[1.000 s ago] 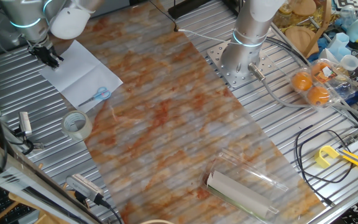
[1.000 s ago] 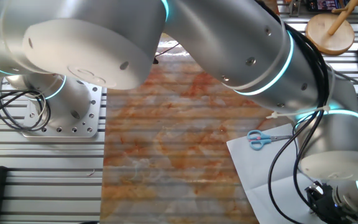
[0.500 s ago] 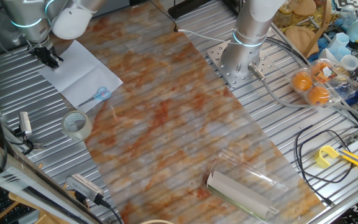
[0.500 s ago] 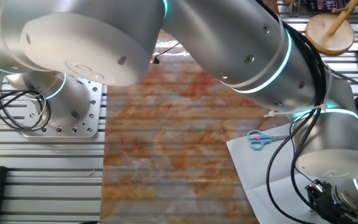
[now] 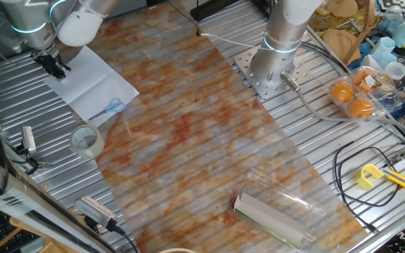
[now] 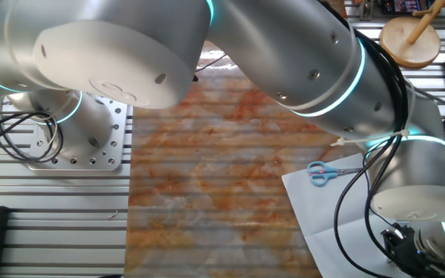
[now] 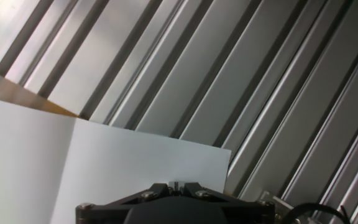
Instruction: Unfold a piece of paper
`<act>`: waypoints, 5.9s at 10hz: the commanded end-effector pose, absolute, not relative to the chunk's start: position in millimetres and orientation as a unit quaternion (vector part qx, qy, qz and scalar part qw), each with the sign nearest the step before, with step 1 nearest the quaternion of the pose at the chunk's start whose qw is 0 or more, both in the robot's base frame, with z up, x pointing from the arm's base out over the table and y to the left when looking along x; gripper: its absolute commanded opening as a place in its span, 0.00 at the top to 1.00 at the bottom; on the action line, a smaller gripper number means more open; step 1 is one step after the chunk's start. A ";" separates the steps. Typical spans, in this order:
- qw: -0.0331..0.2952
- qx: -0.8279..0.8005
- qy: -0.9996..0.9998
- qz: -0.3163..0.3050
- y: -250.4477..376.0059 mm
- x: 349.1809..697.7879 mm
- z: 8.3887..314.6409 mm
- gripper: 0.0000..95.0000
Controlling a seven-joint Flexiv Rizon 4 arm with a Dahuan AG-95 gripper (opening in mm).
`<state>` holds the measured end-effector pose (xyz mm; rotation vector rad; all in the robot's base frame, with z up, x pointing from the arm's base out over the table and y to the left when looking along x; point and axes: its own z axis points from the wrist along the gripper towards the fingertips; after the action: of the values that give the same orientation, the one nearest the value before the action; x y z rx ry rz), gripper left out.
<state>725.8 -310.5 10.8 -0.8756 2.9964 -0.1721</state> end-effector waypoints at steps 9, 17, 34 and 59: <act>-0.003 -0.245 0.969 -0.037 -273.5 736.6 25.5 1.00; -0.005 -0.213 0.976 -0.036 -255.2 736.1 19.8 1.00; 0.006 -0.194 0.980 -0.046 -229.7 712.0 12.0 1.00; 0.004 -0.194 0.980 -0.034 -233.4 712.2 17.3 1.00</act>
<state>710.1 -237.6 20.2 -0.6173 3.0697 -0.1037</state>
